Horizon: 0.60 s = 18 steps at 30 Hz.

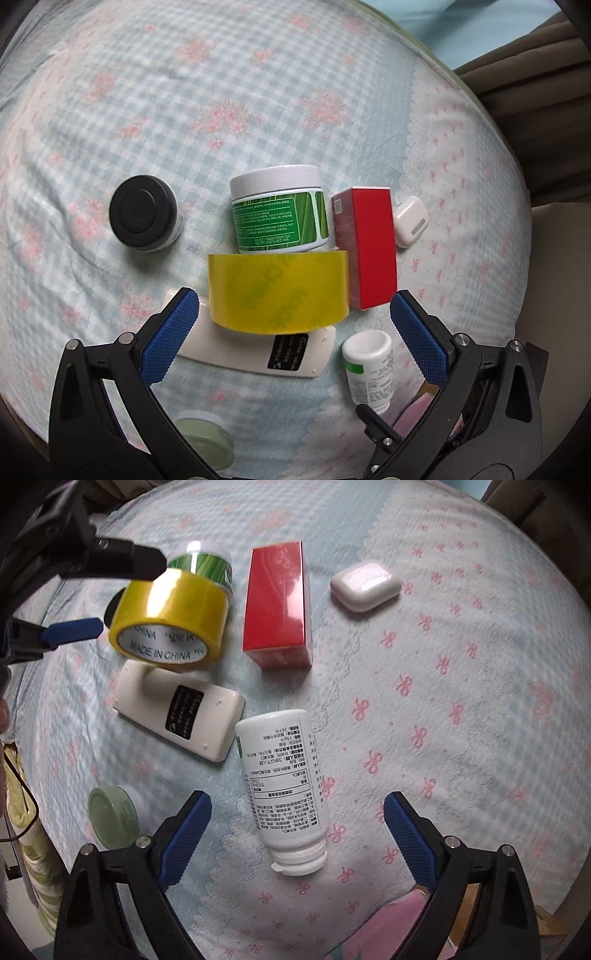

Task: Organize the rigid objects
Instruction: 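Grasp the yellow tape roll with the left tool while the right tool grasps the white pill bottle, then lift the tape roll and pill bottle and carry both toward the cardboard box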

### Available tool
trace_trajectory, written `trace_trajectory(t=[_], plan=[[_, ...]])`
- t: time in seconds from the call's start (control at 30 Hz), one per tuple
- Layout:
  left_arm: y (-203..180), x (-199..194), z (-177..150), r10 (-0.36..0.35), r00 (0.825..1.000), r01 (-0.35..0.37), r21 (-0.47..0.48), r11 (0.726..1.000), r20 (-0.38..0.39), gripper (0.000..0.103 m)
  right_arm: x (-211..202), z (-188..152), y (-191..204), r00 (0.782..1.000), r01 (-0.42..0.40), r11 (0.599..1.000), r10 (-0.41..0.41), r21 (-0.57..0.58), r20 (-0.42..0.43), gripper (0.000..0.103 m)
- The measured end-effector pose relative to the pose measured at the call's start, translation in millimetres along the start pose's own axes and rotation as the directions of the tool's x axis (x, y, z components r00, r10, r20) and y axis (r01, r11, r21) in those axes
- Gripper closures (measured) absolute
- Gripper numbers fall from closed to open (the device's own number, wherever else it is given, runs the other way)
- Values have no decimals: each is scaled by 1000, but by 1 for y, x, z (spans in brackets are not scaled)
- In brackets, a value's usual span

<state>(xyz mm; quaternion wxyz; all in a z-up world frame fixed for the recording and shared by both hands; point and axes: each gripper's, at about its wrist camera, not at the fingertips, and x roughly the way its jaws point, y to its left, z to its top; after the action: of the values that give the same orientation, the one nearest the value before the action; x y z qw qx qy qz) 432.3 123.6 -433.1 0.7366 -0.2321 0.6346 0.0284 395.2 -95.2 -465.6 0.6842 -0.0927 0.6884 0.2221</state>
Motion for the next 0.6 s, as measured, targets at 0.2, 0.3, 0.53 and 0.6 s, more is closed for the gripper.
trace_trajectory(t=[0.2,0.3,0.53,0.6], plan=[[10,34,6,1,999,-3,-48,999,-51,1,38,3,7,995,19,997,-26,-69,-97,28],[10,42,10,4,999,-7,-58,998,-53,2,44,6,12,993,51,993,-61,-102,-97,31],[12,47,16,-15,999,12,-71,997,-44,6,50,14,24,990,78,984,-96,-161,-105,57],[13,47,16,-21,999,17,-74,997,-43,6,53,15,26,990,79,986,-95,-149,-102,57]])
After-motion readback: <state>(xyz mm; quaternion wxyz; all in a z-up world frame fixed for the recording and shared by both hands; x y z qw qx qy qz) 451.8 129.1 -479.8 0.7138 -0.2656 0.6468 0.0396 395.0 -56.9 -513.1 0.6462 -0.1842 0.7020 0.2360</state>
